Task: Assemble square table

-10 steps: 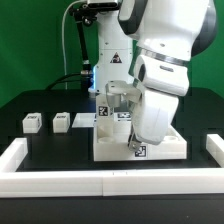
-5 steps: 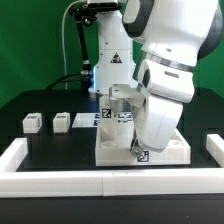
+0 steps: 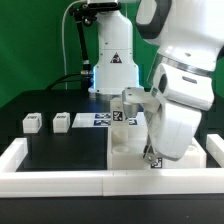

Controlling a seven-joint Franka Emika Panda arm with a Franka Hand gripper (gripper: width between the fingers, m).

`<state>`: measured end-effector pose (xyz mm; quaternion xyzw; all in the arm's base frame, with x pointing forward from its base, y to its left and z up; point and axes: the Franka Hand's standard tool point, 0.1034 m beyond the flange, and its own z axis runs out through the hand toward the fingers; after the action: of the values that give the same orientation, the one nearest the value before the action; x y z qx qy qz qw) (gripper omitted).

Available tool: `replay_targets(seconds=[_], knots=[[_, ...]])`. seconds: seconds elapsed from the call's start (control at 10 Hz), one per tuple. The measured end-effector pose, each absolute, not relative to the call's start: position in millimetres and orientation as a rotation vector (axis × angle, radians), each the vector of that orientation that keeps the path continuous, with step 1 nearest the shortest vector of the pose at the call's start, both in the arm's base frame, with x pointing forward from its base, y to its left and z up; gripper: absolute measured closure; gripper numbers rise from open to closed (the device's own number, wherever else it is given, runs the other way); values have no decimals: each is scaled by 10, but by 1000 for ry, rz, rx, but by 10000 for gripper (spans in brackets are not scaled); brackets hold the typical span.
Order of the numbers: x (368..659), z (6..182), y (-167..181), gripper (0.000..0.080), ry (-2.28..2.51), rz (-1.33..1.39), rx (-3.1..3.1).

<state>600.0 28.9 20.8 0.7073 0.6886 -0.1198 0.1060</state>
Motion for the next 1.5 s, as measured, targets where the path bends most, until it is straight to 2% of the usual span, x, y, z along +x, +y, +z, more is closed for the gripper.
replay_targets(seconds=[0.4, 1.1, 1.2, 1.3, 1.5], knots=[[6231, 205, 551, 737, 1983, -342, 2115], [6226, 202, 489, 734, 1976, -397, 2103], [6170, 181, 471, 544, 1977, -428, 2110], [6117, 165, 453, 544, 1977, -459, 2117], [6014, 184, 461, 186, 1982, -519, 2130]])
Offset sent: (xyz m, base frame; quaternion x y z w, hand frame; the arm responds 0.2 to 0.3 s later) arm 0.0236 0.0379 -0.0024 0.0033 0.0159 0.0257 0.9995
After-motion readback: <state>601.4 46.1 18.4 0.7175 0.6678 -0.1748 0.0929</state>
